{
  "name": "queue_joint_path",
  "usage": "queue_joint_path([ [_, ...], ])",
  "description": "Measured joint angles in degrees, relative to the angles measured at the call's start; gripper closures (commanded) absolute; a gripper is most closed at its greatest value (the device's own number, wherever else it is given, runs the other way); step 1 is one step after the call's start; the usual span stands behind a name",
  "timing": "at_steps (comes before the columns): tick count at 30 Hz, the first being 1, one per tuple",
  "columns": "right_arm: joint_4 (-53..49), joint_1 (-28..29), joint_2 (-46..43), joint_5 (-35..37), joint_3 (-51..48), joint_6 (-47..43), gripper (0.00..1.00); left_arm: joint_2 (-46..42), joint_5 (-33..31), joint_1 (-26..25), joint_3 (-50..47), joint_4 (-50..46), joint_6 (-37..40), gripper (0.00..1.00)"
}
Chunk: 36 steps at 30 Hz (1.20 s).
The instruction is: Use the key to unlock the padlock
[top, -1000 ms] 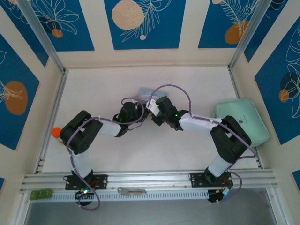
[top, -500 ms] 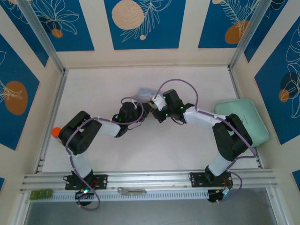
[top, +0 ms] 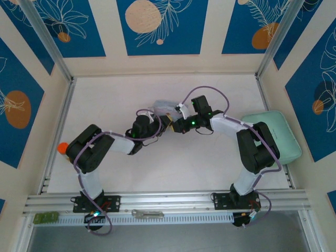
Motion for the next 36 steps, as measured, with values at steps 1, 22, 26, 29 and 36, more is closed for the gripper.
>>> queue_joint_path([
  [1, -0.1, -0.2, -0.1, 0.0, 0.0, 0.4, 0.63, 0.0, 0.3, 0.0, 0.0, 0.3, 0.4, 1.0],
  [22, 1.5, -2.1, -16.6, 12.1, -8.7, 9.5, 0.56, 6.9, -1.7, 0.0, 0.0, -2.2, 6.0, 0.91],
  [26, 2.2, -1.8, -16.6, 13.6, -8.8, 10.7, 0.56, 7.0, -2.5, 0.0, 0.0, -2.4, 6.3, 0.69],
  [29, 2.2, -0.9, -16.6, 15.5, -8.8, 11.1, 0.56, 7.0, -3.2, 0.0, -0.1, -2.4, 6.7, 0.56],
  [36, 2.1, 3.6, -16.6, 20.3, -8.8, 11.3, 0.55, 5.7, -4.7, 0.0, -3.0, -0.5, 6.3, 0.43],
])
